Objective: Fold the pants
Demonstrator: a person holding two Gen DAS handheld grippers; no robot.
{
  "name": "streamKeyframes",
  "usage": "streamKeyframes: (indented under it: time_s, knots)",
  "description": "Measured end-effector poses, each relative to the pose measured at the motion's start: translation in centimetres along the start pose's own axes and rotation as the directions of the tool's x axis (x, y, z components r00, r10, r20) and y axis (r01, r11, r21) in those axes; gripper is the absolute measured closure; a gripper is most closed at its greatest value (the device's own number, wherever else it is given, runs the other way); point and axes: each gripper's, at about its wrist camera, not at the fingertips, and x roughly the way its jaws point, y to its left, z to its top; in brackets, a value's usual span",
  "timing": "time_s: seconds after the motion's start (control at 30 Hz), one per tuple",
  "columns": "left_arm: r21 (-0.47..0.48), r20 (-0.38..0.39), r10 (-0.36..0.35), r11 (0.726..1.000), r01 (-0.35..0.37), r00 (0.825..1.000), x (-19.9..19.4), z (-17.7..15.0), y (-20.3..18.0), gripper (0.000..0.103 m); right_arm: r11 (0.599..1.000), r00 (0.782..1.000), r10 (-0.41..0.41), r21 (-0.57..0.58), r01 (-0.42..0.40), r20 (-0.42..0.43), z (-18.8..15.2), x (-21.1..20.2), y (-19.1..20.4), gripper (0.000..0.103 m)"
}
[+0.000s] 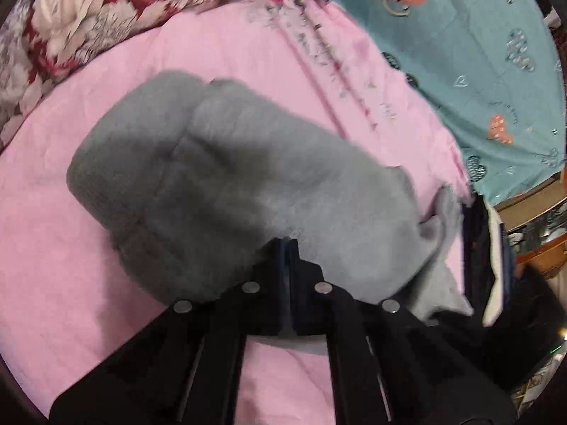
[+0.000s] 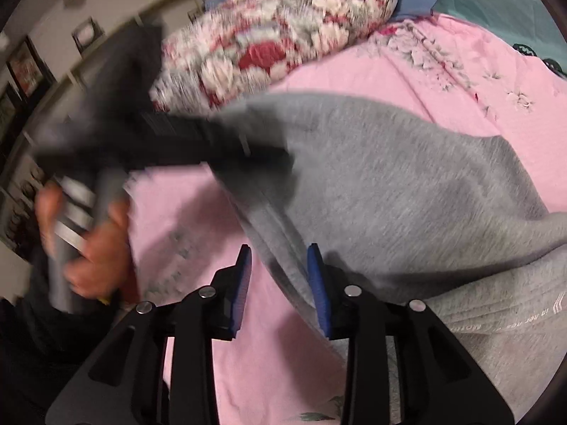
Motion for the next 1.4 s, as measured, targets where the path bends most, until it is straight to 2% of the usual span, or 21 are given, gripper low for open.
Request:
streamKeyframes:
  time_s: [0.03, 0.1, 0.23, 0.33, 0.43, 0.47, 0.5, 0.53, 0.57, 0.63, 0.67, 0.8, 0.83, 0.93, 1.07, 1.1, 1.17, 1.23, 1.27, 1.3, 1.4]
  knots:
    - [0.027, 0.009, 0.016, 0.999, -0.016, 1.000, 0.2, -0.4, 0.0, 0.101, 1.000, 1.000, 0.006, 0.017, -0.007, 0.030, 0.2, -0.5, -0.3, 0.086]
    - [0.061, 0.023, 0.023, 0.998, -0.024, 0.999, 0.2, -0.9, -0.2, 0.101, 0.999, 0.998, -0.021, 0.034, 0.019, 0.052, 0.4, -0.6, -0.9, 0.087]
    - [0.056, 0.028, -0.002, 0.998, 0.000, 1.000, 0.6, -1.0, 0.5, 0.100, 0.998, 0.997, -0.047, 0.027, 0.049, -0.063, 0.0, 2.4, -1.4, 0.087]
    - [0.107, 0.073, 0.017, 0.994, -0.025, 0.997, 0.6, -1.5, 0.1, 0.100, 0.998, 0.995, -0.066, -0.020, 0.065, -0.078, 0.0, 2.7, -0.8, 0.087]
    - [0.134, 0.088, 0.040, 0.990, -0.052, 0.995, 0.5, -1.6, -0.3, 0.100, 0.989, 0.996, -0.031, 0.143, 0.043, -0.082, 1.0, 0.4, -2.8, 0.084]
    - [0.130, 0.085, 0.036, 0.990, -0.047, 0.996, 0.5, -1.6, -0.2, 0.100, 0.982, 0.997, -0.031, 0.186, 0.044, -0.074, 1.5, -0.9, -3.7, 0.080]
    - [0.126, 0.082, 0.032, 0.991, -0.042, 0.996, 0.6, -1.4, -0.2, 0.100, 0.972, 0.995, -0.071, 0.219, 0.085, -0.070, 2.3, -2.3, -4.7, 0.062]
    - [0.123, 0.079, 0.027, 0.992, -0.037, 0.996, 0.7, -1.4, -0.1, 0.100, 0.955, 0.985, -0.153, 0.246, 0.168, -0.080, 3.1, -3.9, -6.0, 0.051]
    - [0.123, 0.078, 0.026, 0.992, -0.036, 0.997, 0.7, -1.3, -0.1, 0.100, 0.908, 0.953, -0.280, 0.289, 0.303, -0.117, 4.2, -5.9, -8.2, 0.042]
    - [0.127, 0.079, 0.027, 0.991, -0.037, 0.997, 0.8, -1.3, -0.1, 0.100, 0.795, 0.885, -0.427, 0.391, 0.464, -0.183, 5.9, -9.7, -13.6, 0.040]
    - [0.128, 0.079, 0.027, 0.991, -0.037, 0.996, 0.8, -1.3, -0.2, 0.100, 0.741, 0.857, -0.470, 0.433, 0.513, -0.211, 6.6, -11.1, -16.3, 0.038]
    - [0.125, 0.076, 0.017, 0.992, -0.027, 0.997, 0.8, -1.2, 0.0, 0.100, 0.452, 0.682, -0.611, 0.530, 0.717, -0.402, 8.2, -15.3, -28.9, 0.034]
    - [0.124, 0.075, 0.012, 0.992, -0.022, 0.997, 0.8, -1.2, 0.1, 0.100, 0.410, 0.666, -0.608, 0.547, 0.730, -0.433, 8.3, -15.7, -31.2, 0.034]
    - [0.126, 0.069, 0.008, 0.992, -0.017, 0.998, 0.8, -1.1, 0.2, 0.100, 0.364, 0.695, -0.547, 0.615, 0.699, -0.467, 9.0, -14.8, -35.6, 0.035]
    - [0.128, 0.059, 0.006, 0.992, -0.013, 0.998, 1.1, -0.8, 0.2, 0.100, 0.255, 0.615, -0.549, 0.587, 0.768, -0.566, 8.9, -12.3, -39.0, 0.035]
    - [0.126, 0.057, 0.004, 0.992, -0.011, 0.998, 1.1, -0.7, 0.2, 0.100, 0.239, 0.604, -0.529, 0.578, 0.780, -0.596, 8.4, -11.6, -39.7, 0.035]
    - [0.126, 0.057, 0.001, 0.992, -0.008, 0.998, 1.1, -0.7, 0.3, 0.100, 0.246, 0.600, -0.541, 0.571, 0.783, -0.590, 7.8, -11.1, -39.9, 0.036]
    - [0.128, 0.058, 0.001, 0.992, -0.009, 0.998, 1.0, -0.7, 0.3, 0.100, 0.262, 0.604, -0.571, 0.573, 0.776, -0.557, 7.6, -11.6, -39.2, 0.074]
    - [0.129, 0.059, 0.002, 0.992, -0.010, 0.998, 1.0, -0.7, 0.3, 0.100, 0.286, 0.634, -0.561, 0.595, 0.751, -0.532, 7.3, -12.5, -38.6, 0.080]
    - [0.130, 0.060, 0.004, 0.991, -0.011, 0.998, 1.0, -0.8, 0.3, 0.100, 0.291, 0.645, -0.566, 0.608, 0.739, -0.513, 7.1, -13.4, -38.0, 0.086]
    - [0.131, 0.064, 0.008, 0.991, -0.016, 0.998, 0.9, -0.9, 0.2, 0.100, 0.330, 0.688, -0.602, 0.658, 0.677, -0.405, 5.8, -18.7, -34.6, 0.092]
